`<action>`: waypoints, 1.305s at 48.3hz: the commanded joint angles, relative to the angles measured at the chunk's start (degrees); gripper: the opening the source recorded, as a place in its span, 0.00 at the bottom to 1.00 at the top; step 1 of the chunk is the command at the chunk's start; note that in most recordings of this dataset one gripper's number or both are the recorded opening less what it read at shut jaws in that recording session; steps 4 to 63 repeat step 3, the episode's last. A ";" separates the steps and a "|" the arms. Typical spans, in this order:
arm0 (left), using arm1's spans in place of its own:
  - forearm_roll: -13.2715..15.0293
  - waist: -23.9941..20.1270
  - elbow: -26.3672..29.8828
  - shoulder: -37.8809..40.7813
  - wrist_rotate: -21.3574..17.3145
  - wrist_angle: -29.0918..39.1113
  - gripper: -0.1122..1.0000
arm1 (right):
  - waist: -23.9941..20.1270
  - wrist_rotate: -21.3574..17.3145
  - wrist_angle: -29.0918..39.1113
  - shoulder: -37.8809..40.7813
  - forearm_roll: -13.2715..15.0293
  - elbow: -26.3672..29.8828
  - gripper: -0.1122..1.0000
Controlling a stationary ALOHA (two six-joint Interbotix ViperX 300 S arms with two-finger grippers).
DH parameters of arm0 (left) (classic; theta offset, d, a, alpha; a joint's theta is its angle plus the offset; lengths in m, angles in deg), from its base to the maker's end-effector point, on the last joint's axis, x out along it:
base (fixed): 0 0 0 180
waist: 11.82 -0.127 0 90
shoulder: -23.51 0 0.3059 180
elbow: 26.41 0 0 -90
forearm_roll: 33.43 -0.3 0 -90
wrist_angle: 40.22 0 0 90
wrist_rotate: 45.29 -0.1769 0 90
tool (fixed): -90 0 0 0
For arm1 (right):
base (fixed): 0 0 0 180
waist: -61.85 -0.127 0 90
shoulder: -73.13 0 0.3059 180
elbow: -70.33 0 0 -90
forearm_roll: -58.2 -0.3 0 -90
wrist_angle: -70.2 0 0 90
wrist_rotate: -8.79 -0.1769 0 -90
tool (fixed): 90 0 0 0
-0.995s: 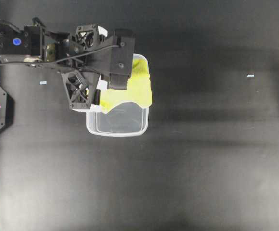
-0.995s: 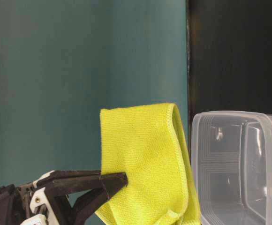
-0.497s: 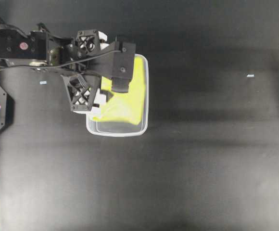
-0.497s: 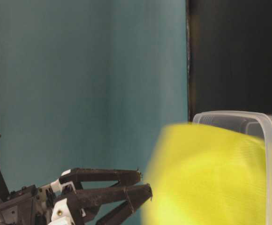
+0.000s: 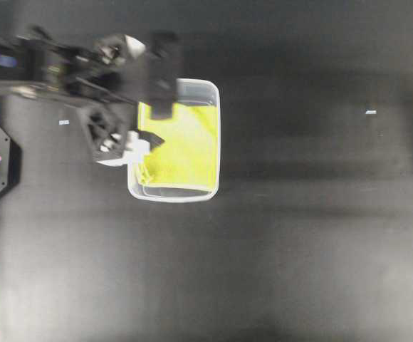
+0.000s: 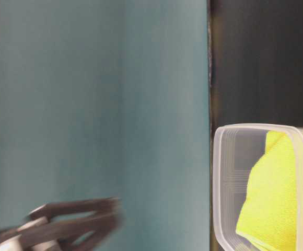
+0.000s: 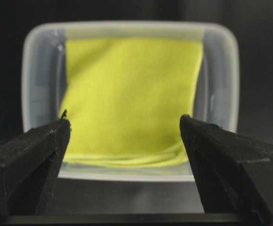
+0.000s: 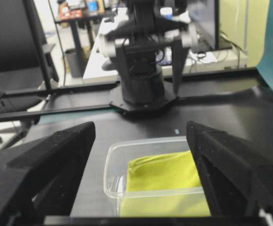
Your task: Place the yellow towel into the container with the left arm.
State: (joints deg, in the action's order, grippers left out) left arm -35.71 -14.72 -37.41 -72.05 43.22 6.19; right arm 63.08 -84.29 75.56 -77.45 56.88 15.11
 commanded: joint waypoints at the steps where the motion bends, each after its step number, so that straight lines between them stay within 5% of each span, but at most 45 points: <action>1: -0.18 0.35 0.18 -6.59 1.14 -0.53 0.91 | 0.09 0.00 -0.62 0.70 -0.18 0.79 0.78; 63: -0.09 0.53 -0.53 -9.23 1.76 -0.53 0.91 | 0.09 0.00 -0.62 0.70 -0.18 0.62 0.78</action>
